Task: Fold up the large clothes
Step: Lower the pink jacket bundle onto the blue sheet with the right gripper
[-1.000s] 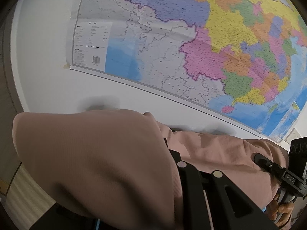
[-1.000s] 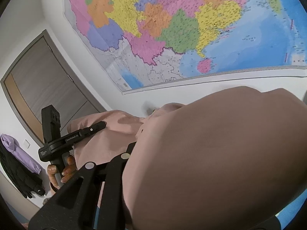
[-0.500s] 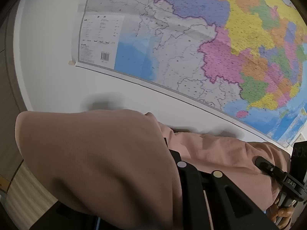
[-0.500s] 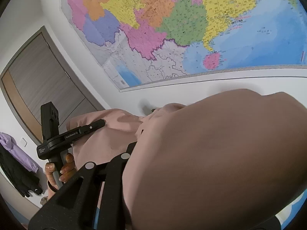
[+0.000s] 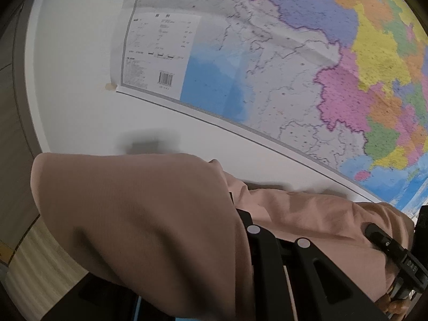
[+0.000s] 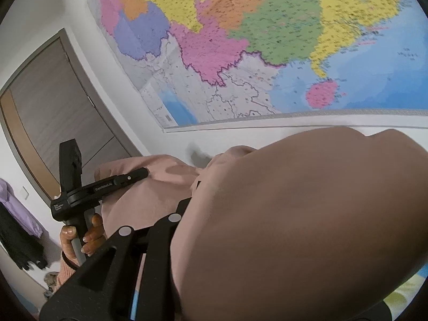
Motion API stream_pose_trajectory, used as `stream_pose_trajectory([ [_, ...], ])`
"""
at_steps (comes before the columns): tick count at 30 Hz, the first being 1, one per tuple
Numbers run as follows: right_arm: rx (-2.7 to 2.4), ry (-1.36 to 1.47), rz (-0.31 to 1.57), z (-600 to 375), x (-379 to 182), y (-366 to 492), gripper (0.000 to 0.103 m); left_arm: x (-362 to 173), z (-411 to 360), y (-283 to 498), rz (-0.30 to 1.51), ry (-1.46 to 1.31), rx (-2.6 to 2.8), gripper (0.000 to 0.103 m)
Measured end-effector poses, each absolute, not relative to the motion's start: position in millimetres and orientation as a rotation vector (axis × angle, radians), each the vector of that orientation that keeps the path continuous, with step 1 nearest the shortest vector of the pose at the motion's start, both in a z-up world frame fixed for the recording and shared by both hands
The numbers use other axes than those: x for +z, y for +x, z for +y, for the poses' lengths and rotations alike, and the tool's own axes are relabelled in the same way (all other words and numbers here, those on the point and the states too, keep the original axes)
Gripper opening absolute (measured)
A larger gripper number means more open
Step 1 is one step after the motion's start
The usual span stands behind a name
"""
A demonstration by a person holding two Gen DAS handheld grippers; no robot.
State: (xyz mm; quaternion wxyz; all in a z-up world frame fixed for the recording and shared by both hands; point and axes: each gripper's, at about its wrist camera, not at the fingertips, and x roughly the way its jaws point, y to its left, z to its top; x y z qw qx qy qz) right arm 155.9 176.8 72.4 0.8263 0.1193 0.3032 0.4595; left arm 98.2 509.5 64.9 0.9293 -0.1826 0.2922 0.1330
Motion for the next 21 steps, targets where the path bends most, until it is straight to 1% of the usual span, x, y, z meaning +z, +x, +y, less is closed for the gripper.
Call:
stream_pose_trajectory([
  [3, 0.985, 0.174, 0.677, 183.7, 51.4, 147.2, 0.018, 32.4, 514.7, 100.1, 0.625, -0.373, 0.277, 0.012],
  [5, 1.001, 0.158, 0.780, 187.6, 21.7, 144.4, 0.019, -3.6, 520.4, 104.5, 0.701, -0.390, 0.292, 0.012],
  [6, 1.018, 0.166, 0.857, 188.7, 3.4, 143.2, 0.020, -16.9, 522.5, 106.6, 0.730, -0.396, 0.301, 0.012],
  [8, 1.029, 0.155, 0.901, 186.8, -13.1, 136.8, 0.025, -37.0, 525.3, 109.3, 0.776, -0.394, 0.316, 0.014],
  [9, 1.029, 0.152, 0.929, 182.7, -19.5, 133.6, 0.030, -42.1, 526.9, 108.3, 0.782, -0.403, 0.311, 0.016],
  [11, 1.051, 0.202, 0.970, 169.8, -24.0, 132.8, 0.045, -43.9, 530.3, 103.9, 0.783, -0.416, 0.301, 0.021],
  [12, 1.059, 0.232, 0.985, 158.8, -24.4, 132.9, 0.055, -43.3, 533.4, 101.4, 0.784, -0.426, 0.297, 0.024],
  [14, 1.065, 0.267, 0.997, 139.1, -23.2, 134.1, 0.063, -44.4, 539.1, 98.8, 0.796, -0.444, 0.289, 0.029],
  [15, 1.061, 0.287, 1.009, 128.1, -23.5, 135.2, 0.071, -46.3, 543.3, 96.8, 0.808, -0.460, 0.292, 0.034],
  [16, 1.048, 0.326, 1.016, 111.7, -24.0, 138.4, 0.074, -47.9, 546.1, 96.1, 0.814, -0.468, 0.289, 0.038],
  [17, 1.037, 0.361, 1.019, 98.3, -24.7, 142.6, 0.074, -50.2, 549.0, 94.0, 0.821, -0.475, 0.285, 0.040],
  [18, 1.016, 0.403, 1.026, 81.7, -26.5, 146.0, 0.074, -51.9, 549.9, 93.0, 0.829, -0.475, 0.289, 0.048],
  [19, 0.996, 0.435, 1.026, 71.7, -27.5, 149.9, 0.075, -54.1, 551.0, 92.4, 0.840, -0.474, 0.295, 0.050],
  [20, 0.967, 0.464, 1.014, 61.3, -29.1, 154.7, 0.075, -57.6, 552.4, 92.5, 0.850, -0.477, 0.296, 0.050],
  [21, 0.946, 0.477, 1.009, 53.8, -32.9, 159.7, 0.066, -59.3, 553.3, 92.6, 0.851, -0.477, 0.295, 0.050],
])
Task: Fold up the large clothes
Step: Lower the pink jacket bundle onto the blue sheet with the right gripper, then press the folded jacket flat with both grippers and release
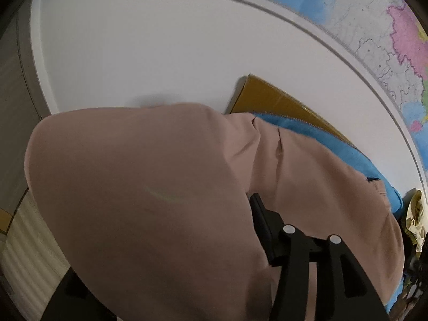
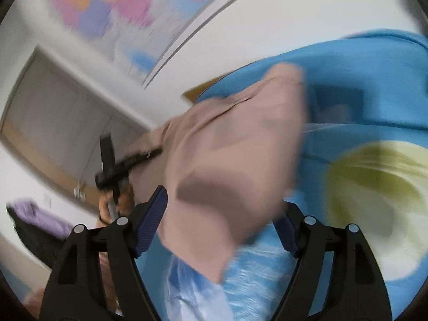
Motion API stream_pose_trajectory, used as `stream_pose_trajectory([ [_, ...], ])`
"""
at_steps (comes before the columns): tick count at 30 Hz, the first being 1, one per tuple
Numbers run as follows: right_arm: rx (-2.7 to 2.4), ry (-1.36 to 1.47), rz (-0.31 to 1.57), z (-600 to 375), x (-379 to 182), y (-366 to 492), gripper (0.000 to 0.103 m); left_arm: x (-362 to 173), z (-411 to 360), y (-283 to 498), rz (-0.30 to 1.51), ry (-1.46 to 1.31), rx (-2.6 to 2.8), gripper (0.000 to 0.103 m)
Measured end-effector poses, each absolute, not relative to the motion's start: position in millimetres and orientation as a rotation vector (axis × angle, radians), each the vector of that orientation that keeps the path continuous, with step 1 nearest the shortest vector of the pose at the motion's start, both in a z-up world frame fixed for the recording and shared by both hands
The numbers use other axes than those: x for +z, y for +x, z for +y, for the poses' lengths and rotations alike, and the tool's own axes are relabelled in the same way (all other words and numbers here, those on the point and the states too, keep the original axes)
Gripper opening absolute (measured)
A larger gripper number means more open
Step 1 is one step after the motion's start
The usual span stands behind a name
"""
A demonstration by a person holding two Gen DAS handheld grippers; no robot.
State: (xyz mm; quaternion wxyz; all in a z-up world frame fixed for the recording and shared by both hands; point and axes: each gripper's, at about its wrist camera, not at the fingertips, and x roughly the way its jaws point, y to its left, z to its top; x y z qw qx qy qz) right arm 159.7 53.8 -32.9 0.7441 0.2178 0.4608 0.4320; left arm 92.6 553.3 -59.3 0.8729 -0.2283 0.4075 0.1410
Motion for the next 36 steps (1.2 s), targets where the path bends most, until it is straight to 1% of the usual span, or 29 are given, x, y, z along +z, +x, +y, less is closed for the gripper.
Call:
stream_pose_trajectory([
  [1, 0.938, 0.476, 1.033, 57.2, -35.9, 165.2, 0.051, -61.0, 554.4, 92.7, 0.852, -0.475, 0.295, 0.049],
  [2, 0.949, 0.477, 1.052, 63.2, -41.6, 165.1, 0.045, -60.0, 554.0, 95.1, 0.851, -0.470, 0.298, 0.047],
  [4, 0.974, 0.429, 1.061, 81.8, -45.0, 160.7, 0.017, -55.1, 552.9, 102.8, 0.848, -0.462, 0.297, 0.030],
  [6, 0.973, 0.353, 1.038, 94.1, -42.8, 153.4, 0.014, -47.1, 552.8, 110.1, 0.832, -0.450, 0.310, 0.021],
  [8, 0.957, 0.316, 1.050, 102.1, -47.9, 150.1, 0.014, -43.2, 552.8, 111.2, 0.809, -0.459, 0.314, 0.020],
  [10, 0.946, 0.255, 1.063, 108.7, -53.2, 145.6, 0.016, -50.8, 557.1, 114.6, 0.830, -0.459, 0.332, 0.024],
  [11, 0.942, 0.246, 1.062, 107.0, -51.4, 144.8, 0.019, -54.5, 558.3, 113.9, 0.841, -0.451, 0.350, 0.034],
  [12, 0.931, 0.241, 1.054, 103.4, -47.6, 144.4, 0.026, -57.7, 558.3, 110.1, 0.845, -0.430, 0.381, 0.049],
  [13, 0.916, 0.232, 1.048, 98.7, -44.3, 144.4, 0.036, -58.2, 557.4, 104.4, 0.841, -0.411, 0.407, 0.058],
  [14, 0.889, 0.219, 1.032, 94.2, -38.2, 145.3, 0.042, -58.2, 556.5, 99.4, 0.843, -0.392, 0.424, 0.070],
  [15, 0.870, 0.211, 1.007, 90.4, -31.5, 146.0, 0.048, -57.9, 555.3, 95.4, 0.849, -0.379, 0.423, 0.075],
  [17, 0.843, 0.195, 0.948, 84.4, -17.0, 146.0, 0.050, -53.8, 550.8, 83.1, 0.857, -0.335, 0.435, 0.079],
  [18, 0.833, 0.189, 0.923, 84.2, -10.9, 147.0, 0.051, -51.5, 548.9, 79.0, 0.859, -0.316, 0.446, 0.083],
  [22, 0.850, 0.116, 0.853, 102.3, 9.1, 147.4, 0.054, -33.4, 537.4, 51.8, 0.834, -0.251, 0.529, 0.084],
  [25, 0.885, 0.061, 0.850, 128.8, 6.7, 151.2, 0.054, -9.1, 524.3, 27.3, 0.741, -0.239, 0.546, 0.086],
  [27, 0.894, 0.035, 0.868, 149.4, -1.3, 155.3, 0.054, -1.1, 513.1, 25.7, 0.723, -0.221, 0.518, 0.087],
  [30, 0.901, -0.018, 0.931, 175.1, -23.1, 163.9, 0.054, -5.5, 492.9, 31.9, 0.759, -0.191, 0.439, 0.086],
  [32, 0.880, -0.061, 0.932, 185.6, -30.9, 164.3, 0.055, -15.4, 474.4, 39.7, 0.788, -0.144, 0.401, 0.086],
  [36, 0.895, -0.014, 0.910, 171.3, -18.4, 163.7, 0.054, -33.4, 445.1, 51.5, 0.807, -0.118, 0.322, 0.086],
])
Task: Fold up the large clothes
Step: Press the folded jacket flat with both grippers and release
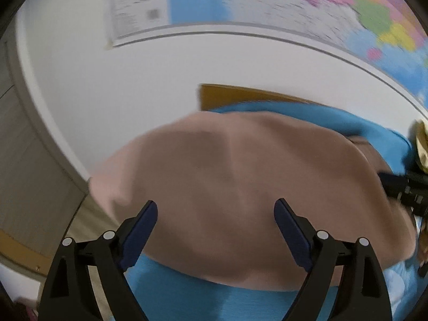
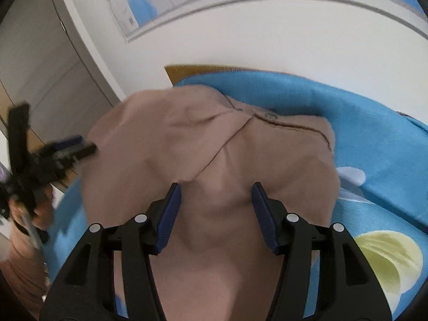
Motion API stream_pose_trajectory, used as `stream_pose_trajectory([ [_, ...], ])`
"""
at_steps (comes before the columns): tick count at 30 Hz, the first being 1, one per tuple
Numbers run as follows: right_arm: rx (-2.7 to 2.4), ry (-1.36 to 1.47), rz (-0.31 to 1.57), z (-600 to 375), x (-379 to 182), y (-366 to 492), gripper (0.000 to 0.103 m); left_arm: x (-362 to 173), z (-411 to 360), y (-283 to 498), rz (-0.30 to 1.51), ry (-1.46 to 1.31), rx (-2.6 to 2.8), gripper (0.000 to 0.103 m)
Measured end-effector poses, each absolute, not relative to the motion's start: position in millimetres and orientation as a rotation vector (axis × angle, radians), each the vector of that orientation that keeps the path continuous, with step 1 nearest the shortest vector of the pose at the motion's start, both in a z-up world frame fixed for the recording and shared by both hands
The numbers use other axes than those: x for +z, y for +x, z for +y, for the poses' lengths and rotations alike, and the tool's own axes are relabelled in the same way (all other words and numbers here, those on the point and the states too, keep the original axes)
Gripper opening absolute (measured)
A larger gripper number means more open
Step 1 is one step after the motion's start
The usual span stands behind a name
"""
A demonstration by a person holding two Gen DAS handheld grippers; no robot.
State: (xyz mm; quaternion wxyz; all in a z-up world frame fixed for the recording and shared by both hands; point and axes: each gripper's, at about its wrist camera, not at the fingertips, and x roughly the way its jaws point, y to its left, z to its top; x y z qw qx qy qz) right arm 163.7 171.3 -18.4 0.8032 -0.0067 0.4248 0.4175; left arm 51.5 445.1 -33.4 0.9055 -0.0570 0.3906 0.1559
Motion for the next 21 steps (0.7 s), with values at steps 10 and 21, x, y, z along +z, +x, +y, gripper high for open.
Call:
stream_pose_trajectory([
  [10, 0.849, 0.009, 0.924, 173.6, -13.9, 193.2, 0.055, -40.3, 392.4, 64.1, 0.796, -0.107, 0.170, 0.086],
  [21, 0.796, -0.015, 0.911, 171.2, -19.9, 189.3, 0.051, -53.3, 380.3, 59.8, 0.815, -0.110, 0.212, 0.086],
])
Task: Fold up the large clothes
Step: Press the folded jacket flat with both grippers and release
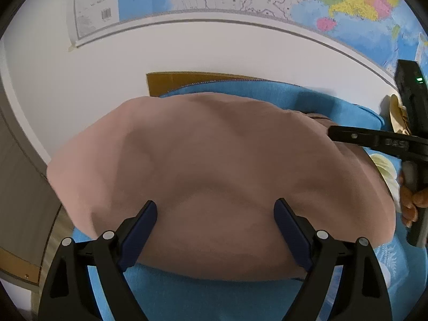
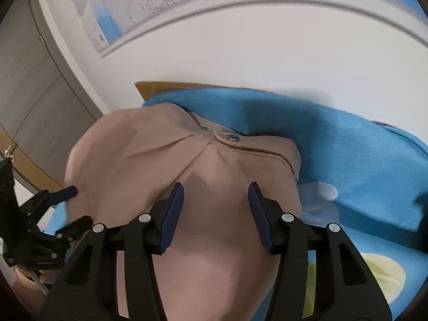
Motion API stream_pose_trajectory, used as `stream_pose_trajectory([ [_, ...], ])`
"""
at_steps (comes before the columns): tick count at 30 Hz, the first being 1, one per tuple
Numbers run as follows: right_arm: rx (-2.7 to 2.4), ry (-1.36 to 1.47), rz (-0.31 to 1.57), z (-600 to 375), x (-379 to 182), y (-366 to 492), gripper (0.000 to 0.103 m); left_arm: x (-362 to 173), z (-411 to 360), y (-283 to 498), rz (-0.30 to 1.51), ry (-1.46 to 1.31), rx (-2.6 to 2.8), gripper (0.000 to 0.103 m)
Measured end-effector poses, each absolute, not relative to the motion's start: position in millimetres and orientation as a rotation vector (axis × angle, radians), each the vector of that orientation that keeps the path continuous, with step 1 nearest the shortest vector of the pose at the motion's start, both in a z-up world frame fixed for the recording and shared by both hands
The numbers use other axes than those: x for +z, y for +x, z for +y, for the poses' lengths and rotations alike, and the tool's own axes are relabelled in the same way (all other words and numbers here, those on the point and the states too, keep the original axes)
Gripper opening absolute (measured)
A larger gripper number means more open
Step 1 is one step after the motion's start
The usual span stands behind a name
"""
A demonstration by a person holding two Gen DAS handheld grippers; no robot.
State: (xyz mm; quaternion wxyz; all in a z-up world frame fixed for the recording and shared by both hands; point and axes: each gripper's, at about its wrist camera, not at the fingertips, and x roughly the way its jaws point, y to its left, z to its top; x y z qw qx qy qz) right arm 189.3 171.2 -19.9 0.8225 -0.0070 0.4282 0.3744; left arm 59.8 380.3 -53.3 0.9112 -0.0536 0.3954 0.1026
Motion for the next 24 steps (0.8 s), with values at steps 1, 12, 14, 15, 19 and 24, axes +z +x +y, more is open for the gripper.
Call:
stream_pose_trajectory([
  [1, 0.824, -0.010, 0.889, 169.0, -14.0, 181.4, 0.052, -52.1, 376.4, 57.2, 0.807, -0.095, 0.218, 0.086],
  [12, 0.945, -0.150, 0.861, 182.5, -22.8, 124.6, 0.063, -44.9, 360.6, 43.4, 0.778, -0.088, 0.201, 0.086],
  [14, 0.892, -0.137, 0.901, 183.3, -38.2, 135.0, 0.063, -51.1, 361.1, 47.0, 0.798, -0.099, 0.200, 0.086],
  [15, 0.886, -0.111, 0.913, 183.2, -42.0, 139.7, 0.063, -53.3, 362.4, 48.6, 0.805, -0.105, 0.204, 0.086],
  [19, 0.884, -0.085, 0.880, 172.1, -35.8, 130.4, 0.064, -51.1, 360.4, 45.3, 0.797, -0.106, 0.217, 0.086],
  [24, 0.903, -0.082, 0.806, 163.6, -25.6, 101.5, 0.073, -41.7, 350.8, 30.1, 0.745, -0.121, 0.238, 0.093],
])
